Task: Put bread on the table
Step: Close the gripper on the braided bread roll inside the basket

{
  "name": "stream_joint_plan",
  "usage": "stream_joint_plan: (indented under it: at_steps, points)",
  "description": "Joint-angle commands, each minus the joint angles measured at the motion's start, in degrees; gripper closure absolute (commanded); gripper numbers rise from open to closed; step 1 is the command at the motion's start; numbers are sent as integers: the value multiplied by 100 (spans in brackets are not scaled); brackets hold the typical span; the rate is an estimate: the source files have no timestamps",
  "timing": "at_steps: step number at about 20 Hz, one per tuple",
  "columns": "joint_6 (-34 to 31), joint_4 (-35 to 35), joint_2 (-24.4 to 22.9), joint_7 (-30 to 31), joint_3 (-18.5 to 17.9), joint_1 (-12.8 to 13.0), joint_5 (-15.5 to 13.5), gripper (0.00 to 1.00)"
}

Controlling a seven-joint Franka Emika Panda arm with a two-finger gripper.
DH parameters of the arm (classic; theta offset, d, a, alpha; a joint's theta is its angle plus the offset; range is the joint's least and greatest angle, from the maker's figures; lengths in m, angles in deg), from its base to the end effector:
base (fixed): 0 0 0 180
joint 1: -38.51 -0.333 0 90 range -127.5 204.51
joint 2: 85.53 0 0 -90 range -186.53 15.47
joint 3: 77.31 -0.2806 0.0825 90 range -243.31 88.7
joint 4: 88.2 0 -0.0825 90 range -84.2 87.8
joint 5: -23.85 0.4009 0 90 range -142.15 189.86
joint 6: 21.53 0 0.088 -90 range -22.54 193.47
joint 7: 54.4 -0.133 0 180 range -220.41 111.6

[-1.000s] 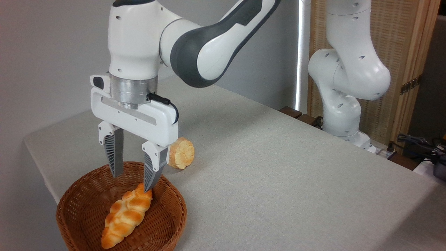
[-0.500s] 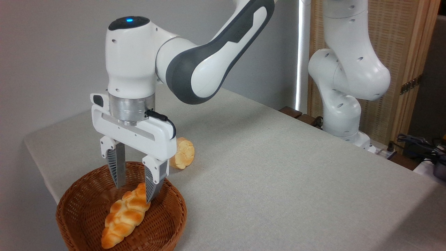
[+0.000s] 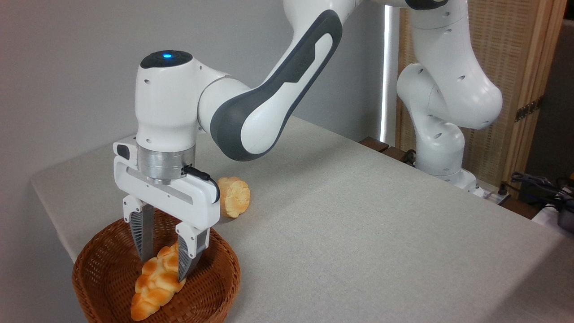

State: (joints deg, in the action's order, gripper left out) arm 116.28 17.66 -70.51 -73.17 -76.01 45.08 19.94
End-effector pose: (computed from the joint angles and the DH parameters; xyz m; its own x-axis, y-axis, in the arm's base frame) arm 0.6554 -0.0917 0.3462 0.8707 -0.3937 0.2948 -0.4027 -0.9148 -0.0322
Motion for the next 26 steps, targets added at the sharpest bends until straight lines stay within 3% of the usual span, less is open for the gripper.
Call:
stream_joint_plan:
  at_steps: [1, 5, 8, 9, 26]
  points:
    - [176, -57, 97, 119, 81, 28, 48, 0]
    - [176, -48, 88, 66, 72, 28, 66, 1]
    - [167, -48, 79, 75, 81, 28, 294, 41]
    - [167, -48, 71, 75, 81, 28, 294, 47]
    - [114, -48, -167, 136, 11, -7, 285, 44]
